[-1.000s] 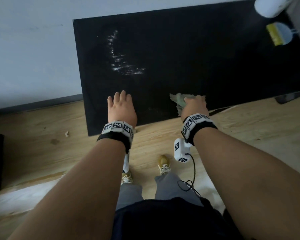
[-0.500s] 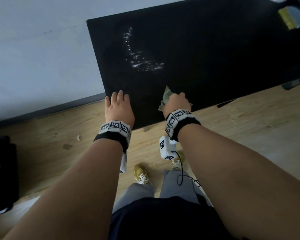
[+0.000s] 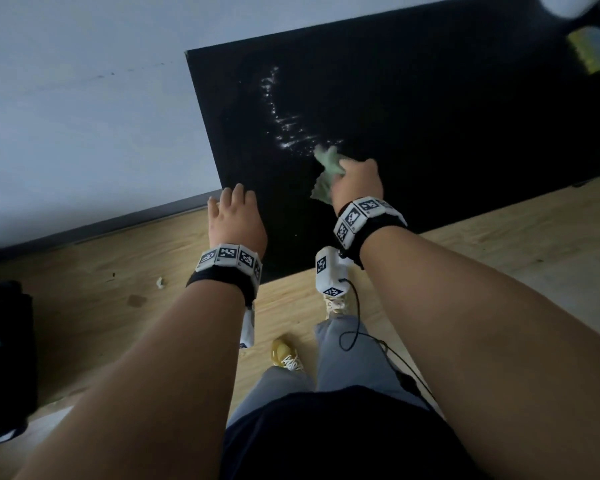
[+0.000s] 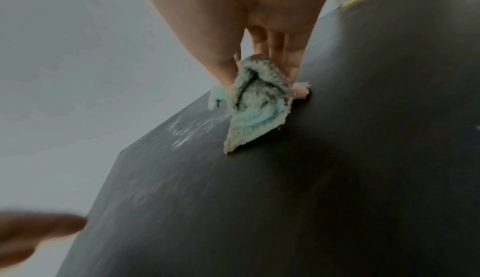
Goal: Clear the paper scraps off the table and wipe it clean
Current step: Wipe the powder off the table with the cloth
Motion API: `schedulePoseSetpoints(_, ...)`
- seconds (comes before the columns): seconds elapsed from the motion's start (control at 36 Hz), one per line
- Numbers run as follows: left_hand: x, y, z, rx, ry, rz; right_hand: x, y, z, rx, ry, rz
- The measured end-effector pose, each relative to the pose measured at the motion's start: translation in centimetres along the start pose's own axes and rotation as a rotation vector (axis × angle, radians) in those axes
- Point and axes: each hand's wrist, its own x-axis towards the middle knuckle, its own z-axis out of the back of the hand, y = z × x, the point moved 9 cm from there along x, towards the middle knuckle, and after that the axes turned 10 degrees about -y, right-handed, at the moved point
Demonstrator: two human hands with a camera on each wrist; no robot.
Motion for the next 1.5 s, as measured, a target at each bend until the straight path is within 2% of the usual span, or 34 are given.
schedulePoseSetpoints(0.08,1.4,-0.4,0.0,-0.009,-0.005,0.01,2.6,-1.6,0.3,-0.09,0.094,-0.204)
schedulePoseSetpoints(0.14,2.4,-0.3,0.0,-0.01,-0.005,0.03,3.7,-1.5,0.1,-0.142,0.131,-0.247)
schedulePoseSetpoints(0.25,4.6,0.2,0.2,0.001,-0.006,0.077,5.1,1.0,-1.2,-0.206,0.168,-0.155)
schedulePoseSetpoints(0.56,11.4,3.1,0.7,0.017,-0.027,0.218,10.9,10.5,-4.3,-0.183,0.202,-0.003)
schedulePoseSetpoints(0.72,14.1,4.4,0.2,0.021,-0.037,0.278,13.6,15.6,-5.5,-0.283,0.211,0.198)
schedulePoseSetpoints(0.94,16.5,5.3,-0.5,-0.004,-0.052,0.327,17.4,20.5,-6.1,-0.259,0.156,0.285)
schedulePoseSetpoints(1.08,17.2,5.8,-0.4,-0.002,-0.068,0.355,18.7,23.0,-7.0,-0.294,0.189,0.381)
schedulePoseSetpoints(1.22,17.3,6.1,-0.4,0.017,-0.068,0.358,17.8,25.2,-9.1,-0.362,0.246,0.487)
schedulePoseSetpoints(1.33,17.1,5.7,-0.2,0.007,-0.08,0.347,17.2,25.9,-9.8,-0.241,0.299,0.476)
schedulePoseSetpoints(1.42,16.9,5.3,-0.3,0.002,-0.079,0.337,17.6,25.5,-10.3,-0.103,0.403,0.36)
schedulePoseSetpoints(1.5,16.4,4.7,-0.2,-0.002,-0.078,0.321,16.9,24.8,-10.4,-0.171,0.511,0.305)
